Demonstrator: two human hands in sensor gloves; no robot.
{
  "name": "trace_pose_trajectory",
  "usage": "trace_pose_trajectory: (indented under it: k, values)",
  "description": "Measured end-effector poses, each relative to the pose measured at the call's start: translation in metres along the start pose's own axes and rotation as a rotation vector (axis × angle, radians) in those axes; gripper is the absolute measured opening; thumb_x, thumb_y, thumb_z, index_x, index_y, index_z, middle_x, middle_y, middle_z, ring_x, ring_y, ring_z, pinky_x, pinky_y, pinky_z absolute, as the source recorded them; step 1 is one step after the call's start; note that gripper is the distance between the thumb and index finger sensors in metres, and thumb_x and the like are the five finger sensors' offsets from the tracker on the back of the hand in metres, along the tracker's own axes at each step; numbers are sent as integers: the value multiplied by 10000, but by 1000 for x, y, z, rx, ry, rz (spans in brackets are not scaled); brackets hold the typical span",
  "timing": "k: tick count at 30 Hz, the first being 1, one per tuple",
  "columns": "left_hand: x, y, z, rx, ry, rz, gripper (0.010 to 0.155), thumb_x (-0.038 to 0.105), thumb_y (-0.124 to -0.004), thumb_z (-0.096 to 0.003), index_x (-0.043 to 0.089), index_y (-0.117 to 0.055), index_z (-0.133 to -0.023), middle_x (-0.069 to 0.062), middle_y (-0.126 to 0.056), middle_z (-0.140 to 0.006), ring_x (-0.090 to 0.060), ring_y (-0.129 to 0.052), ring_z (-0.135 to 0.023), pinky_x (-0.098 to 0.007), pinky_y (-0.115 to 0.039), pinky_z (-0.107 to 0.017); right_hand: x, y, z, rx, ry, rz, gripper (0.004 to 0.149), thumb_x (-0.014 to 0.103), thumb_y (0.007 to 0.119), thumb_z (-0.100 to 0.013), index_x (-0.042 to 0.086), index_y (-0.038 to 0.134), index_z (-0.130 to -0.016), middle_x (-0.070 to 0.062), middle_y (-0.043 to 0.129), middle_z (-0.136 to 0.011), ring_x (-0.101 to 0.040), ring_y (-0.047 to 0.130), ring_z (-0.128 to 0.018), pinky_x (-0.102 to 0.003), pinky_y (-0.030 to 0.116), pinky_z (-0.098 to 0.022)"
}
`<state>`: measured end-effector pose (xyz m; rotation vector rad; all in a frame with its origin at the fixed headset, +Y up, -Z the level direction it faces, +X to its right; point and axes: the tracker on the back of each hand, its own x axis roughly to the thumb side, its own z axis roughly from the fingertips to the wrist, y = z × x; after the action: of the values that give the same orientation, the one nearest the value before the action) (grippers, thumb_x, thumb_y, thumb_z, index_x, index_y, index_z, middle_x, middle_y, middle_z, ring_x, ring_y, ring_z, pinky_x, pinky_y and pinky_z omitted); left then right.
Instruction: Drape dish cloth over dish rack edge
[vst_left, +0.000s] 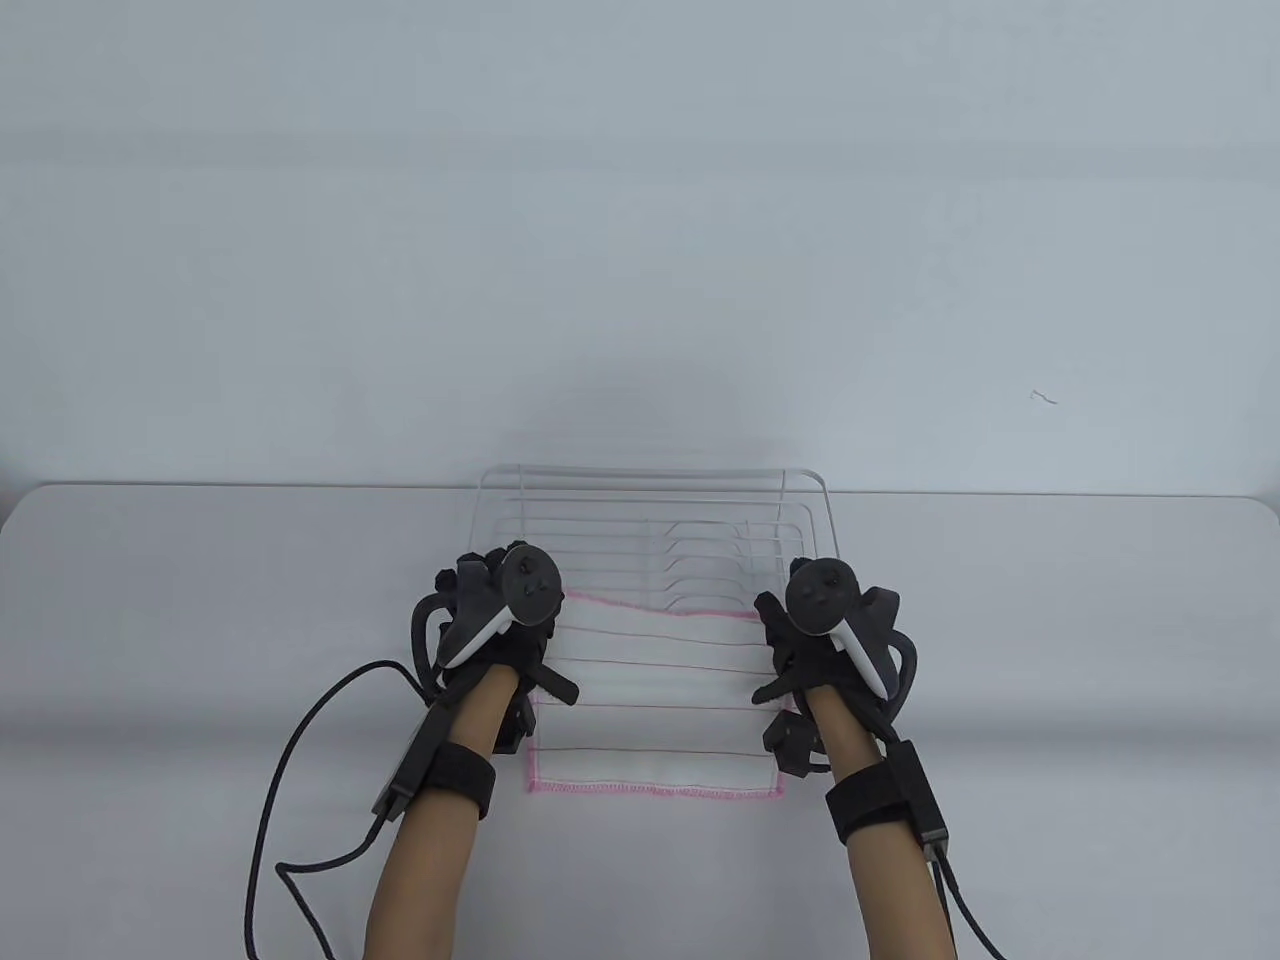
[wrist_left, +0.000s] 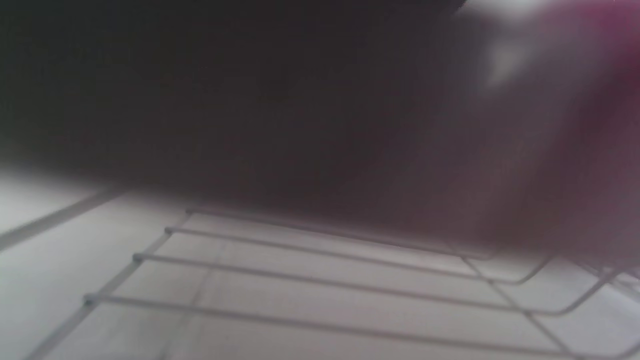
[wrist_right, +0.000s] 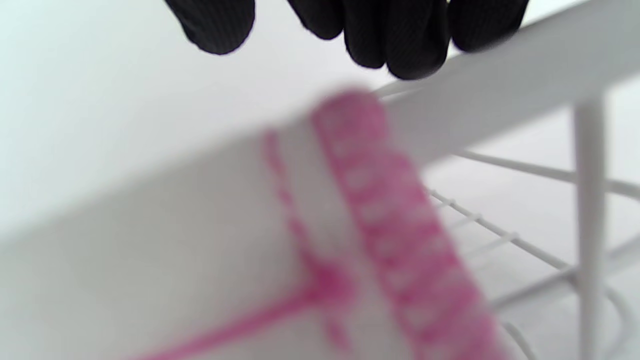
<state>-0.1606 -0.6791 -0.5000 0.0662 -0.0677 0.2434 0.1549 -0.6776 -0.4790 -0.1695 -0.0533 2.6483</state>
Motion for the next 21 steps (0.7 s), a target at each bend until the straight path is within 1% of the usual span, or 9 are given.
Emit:
trace_pose_trajectory:
  k: [2, 5, 7, 8, 9, 10, 14, 18, 21]
  values:
    - [-1, 18, 12, 52, -11, 4, 693, 375, -605, -615, -30, -357, -1119, -345, -436, -1122, -616, -320, -1025, -777, -275, -639, 5, -16, 14, -36, -41, -6, 662, 415, 583, -641, 73, 302, -1133, -220, 369, -1167, -434, 470, -1082, -639, 399, -737]
    - [4, 42, 36, 104, -92, 31, 672, 370, -590, -620, -13, -367, -1125, -333, -431, -1133, -614, -323, -1032, -780, -273, -636, 17, -36, 41, -90, -138, 13, 621, 402, 569, -644, 99, 337, -1134, -195, 342, -1186, -435, 396, -1108, -665, 342, -736]
    - [12, 58, 65, 147, -200, 81, 646, 369, -582, -624, 9, -401, -1129, -325, -439, -1139, -607, -330, -1039, -777, -282, -640, 26, -48, 70, -122, -235, 50, 594, 395, 564, -646, 113, 374, -1133, -180, 348, -1193, -433, 362, -1116, -671, 318, -735]
    - [14, 61, 74, 149, -229, 96, 643, 369, -577, -627, 14, -399, -1133, -325, -425, -1145, -608, -317, -1043, -778, -276, -642, 28, -50, 81, -121, -263, 66, 584, 395, 561, -648, 124, 383, -1134, -169, 342, -1199, -425, 343, -1125, -675, 298, -737]
    - [18, 64, 90, 158, -273, 106, 635, 369, -574, -628, 21, -413, -1135, -323, -429, -1147, -605, -320, -1047, -780, -276, -642, 30, -53, 95, -116, -296, 87, 578, 395, 559, -649, 130, 390, -1134, -163, 343, -1202, -421, 321, -1130, -679, 280, -736]
    - [20, 65, 99, 155, -301, 105, 629, 369, -571, -630, 25, -424, -1135, -319, -431, -1150, -602, -316, -1050, -780, -271, -641, 31, -54, 104, -112, -311, 100, 580, 398, 558, -650, 130, 388, -1136, -160, 330, -1207, -418, 291, -1135, -682, 257, -735]
    - [31, 58, 151, 118, -390, 41, 625, 376, -563, -635, 29, -439, -1140, -329, -424, -1157, -608, -304, -1054, -783, -253, -640, 27, -50, 152, -143, -363, 159, 582, 406, 555, -652, 133, 392, -1139, -155, 325, -1213, -407, 259, -1142, -688, 227, -730]
    - [33, 43, 185, 106, -420, 10, 623, 385, -555, -639, 37, -444, -1144, -326, -433, -1160, -607, -320, -1058, -790, -255, -638, 15, -39, 182, -124, -377, 162, 586, 411, 553, -653, 133, 392, -1143, -154, 317, -1217, -405, 246, -1145, -693, 213, -727]
    - [31, 29, 199, 102, -419, 22, 618, 382, -554, -639, 37, -455, -1142, -329, -443, -1158, -611, -332, -1055, -793, -263, -636, 7, -29, 194, -107, -376, 162, 580, 412, 552, -653, 133, 406, -1141, -156, 322, -1217, -407, 249, -1146, -695, 210, -726]
